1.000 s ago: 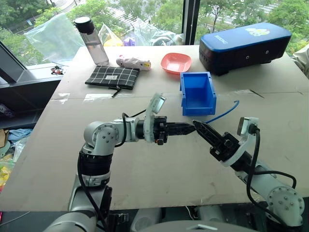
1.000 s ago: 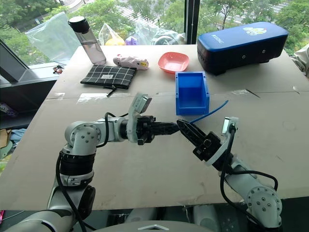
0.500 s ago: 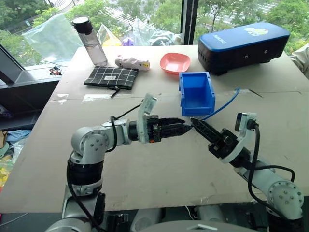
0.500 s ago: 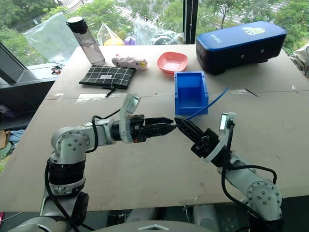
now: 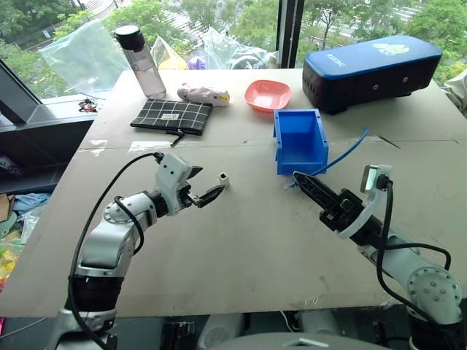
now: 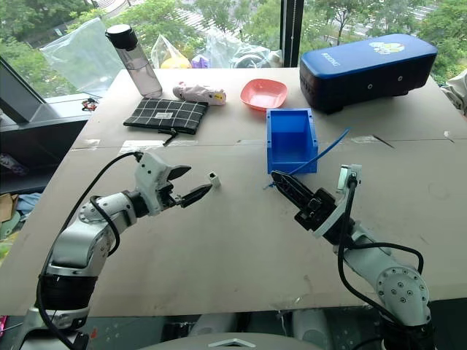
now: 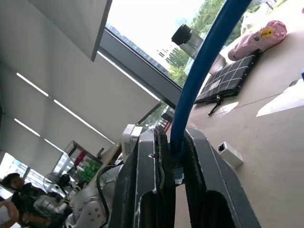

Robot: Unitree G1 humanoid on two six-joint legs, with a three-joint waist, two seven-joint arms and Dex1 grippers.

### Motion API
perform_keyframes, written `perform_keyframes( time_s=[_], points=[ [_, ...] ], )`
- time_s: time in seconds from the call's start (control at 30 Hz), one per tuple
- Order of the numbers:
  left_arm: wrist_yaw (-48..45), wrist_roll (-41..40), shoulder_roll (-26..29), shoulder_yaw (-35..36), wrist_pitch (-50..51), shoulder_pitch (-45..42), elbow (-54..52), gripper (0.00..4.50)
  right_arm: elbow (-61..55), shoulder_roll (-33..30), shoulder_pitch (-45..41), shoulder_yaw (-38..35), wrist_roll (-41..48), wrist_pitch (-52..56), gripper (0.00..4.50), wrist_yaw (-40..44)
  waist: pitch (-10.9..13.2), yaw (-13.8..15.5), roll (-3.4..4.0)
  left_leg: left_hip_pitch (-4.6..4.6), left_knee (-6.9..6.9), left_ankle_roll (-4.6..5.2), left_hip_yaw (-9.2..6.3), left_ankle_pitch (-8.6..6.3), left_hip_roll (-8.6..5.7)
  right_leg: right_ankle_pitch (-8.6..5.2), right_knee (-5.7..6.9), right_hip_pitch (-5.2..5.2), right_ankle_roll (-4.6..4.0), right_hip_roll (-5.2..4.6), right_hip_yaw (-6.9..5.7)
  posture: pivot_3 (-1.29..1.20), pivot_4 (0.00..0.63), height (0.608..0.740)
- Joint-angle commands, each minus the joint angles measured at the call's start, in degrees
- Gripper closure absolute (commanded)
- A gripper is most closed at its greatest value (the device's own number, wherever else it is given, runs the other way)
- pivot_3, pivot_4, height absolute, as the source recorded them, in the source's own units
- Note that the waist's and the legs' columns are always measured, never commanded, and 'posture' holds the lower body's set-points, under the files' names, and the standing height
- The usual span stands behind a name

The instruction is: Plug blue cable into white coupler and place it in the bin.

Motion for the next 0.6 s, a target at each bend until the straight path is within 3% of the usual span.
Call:
perform_keyframes(
  time_s=[0.03,0.17,0.2,0.27,0.53,0.6],
  points=[
    [-1.59,2.94,-1.12,-1.80,-5.61,-2.88,4.59,0.08,-1.55,-0.33,0.30,-1.55,-0.16,-1.63,4.50,0.83,0.00,-0.16,0.00,0.00,-0.01,0.00,-0.01,0.00,0.02,0.00,0.00,-0.01,0.00,0.01,0.00,0.00,0.150,0.740],
    [-1.75,7.28,-4.03,-4.96,-11.74,-6.86,14.40,0.08,-3.16,0.36,1.27,-0.62,-1.75,-2.60,4.50,0.44,-0.01,-0.22,0.01,0.00,-0.04,0.01,-0.02,0.00,0.05,0.00,0.02,-0.03,0.01,0.02,0.01,0.00,0.150,0.740],
    [-1.96,8.12,-4.35,-5.46,-12.98,-7.46,16.27,0.45,-3.45,0.41,1.52,-0.49,-2.04,-2.76,4.50,0.45,-0.01,-0.25,0.00,0.00,-0.04,0.01,-0.02,-0.01,0.05,0.01,0.02,-0.03,0.01,0.02,0.01,0.00,0.150,0.740],
    [-2.46,9.08,-4.82,-5.82,-14.91,-8.26,19.10,0.78,-4.02,0.23,2.20,-0.41,-2.68,-3.14,4.50,0.61,-0.01,-0.26,0.00,0.00,-0.04,0.02,-0.01,-0.01,0.05,0.01,0.02,-0.04,0.01,0.03,0.03,0.00,0.150,0.740],
    [-10.01,8.44,-4.66,-6.21,-19.24,-10.38,23.92,3.97,-5.39,-1.37,5.33,-0.77,-8.12,-5.33,4.50,2.92,-0.02,-0.24,-0.02,0.00,-0.01,0.03,-0.03,-0.02,0.04,0.01,0.04,-0.03,0.01,0.01,0.01,0.00,0.150,0.740],
    [-13.20,7.61,-4.88,-6.66,-19.63,-11.11,23.54,3.93,-5.53,-2.35,5.62,-0.22,-10.62,-5.70,4.50,4.26,-0.02,-0.22,-0.02,0.00,-0.01,0.03,-0.02,-0.02,0.03,0.01,0.04,-0.03,0.01,0.01,0.00,0.00,0.150,0.740]
  ],
)
